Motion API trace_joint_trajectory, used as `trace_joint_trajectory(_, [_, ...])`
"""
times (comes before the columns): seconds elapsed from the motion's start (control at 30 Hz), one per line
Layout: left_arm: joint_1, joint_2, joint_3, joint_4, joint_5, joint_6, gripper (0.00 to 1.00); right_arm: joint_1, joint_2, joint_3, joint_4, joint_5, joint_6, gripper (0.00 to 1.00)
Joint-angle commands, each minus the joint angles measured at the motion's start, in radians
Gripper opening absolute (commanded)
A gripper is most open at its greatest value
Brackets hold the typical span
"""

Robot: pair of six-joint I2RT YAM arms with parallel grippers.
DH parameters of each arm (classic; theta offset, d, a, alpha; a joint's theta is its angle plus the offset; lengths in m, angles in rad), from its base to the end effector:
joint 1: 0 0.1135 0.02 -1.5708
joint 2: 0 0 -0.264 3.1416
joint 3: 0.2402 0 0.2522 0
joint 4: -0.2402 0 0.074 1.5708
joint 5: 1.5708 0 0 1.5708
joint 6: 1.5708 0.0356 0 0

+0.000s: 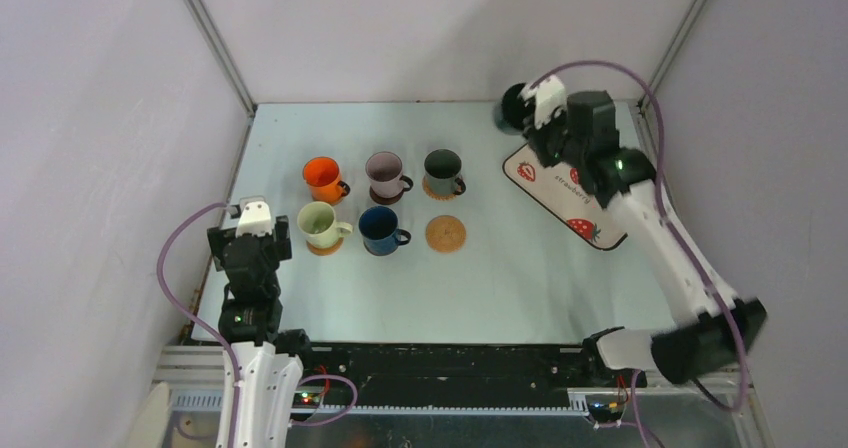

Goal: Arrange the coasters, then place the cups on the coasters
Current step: Pick up the cup from the tray, then place the cup on the coaster.

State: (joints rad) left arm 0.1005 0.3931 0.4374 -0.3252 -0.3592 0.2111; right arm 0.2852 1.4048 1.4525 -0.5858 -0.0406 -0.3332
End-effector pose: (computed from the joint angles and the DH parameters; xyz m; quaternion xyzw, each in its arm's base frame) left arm 0.1195 0.0246 0.2557 -0.0638 0.7910 0.2328 0.5622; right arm 0.2993 0.0892 0.3893 -0.2741 0.8252 0.0058 0.4939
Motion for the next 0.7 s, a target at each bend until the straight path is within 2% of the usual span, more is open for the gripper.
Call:
trace_joint_trajectory(0.0, [0.004,-0.016,0.024,0.001,0.009,0.000,0.98,0.183,-0.180,-0.151,0.067,-0.102,-0.067,0.00])
trace_joint_trajectory(0.13, [0.005,-0.019,0.021,0.003,0.012,0.000,0.98,0.294,-0.238,-0.275,0.089,-0.147,-0.117,0.00])
trace_joint_trajectory(0.27, [0.005,-0.009,0.022,0.005,-0.020,0.001,0.98,0.330,-0.223,-0.392,0.111,-0.221,-0.162,0.00])
trace_joint_trajectory(0.47, [0.005,-0.016,0.021,0.005,-0.029,0.002,0.98,0.393,-0.144,-0.421,0.114,-0.230,-0.194,0.00])
trace_joint_trajectory(0.67, [0.005,-0.004,0.016,0.021,-0.027,0.009,0.99,0.452,-0.072,-0.462,0.192,-0.200,-0.168,0.00])
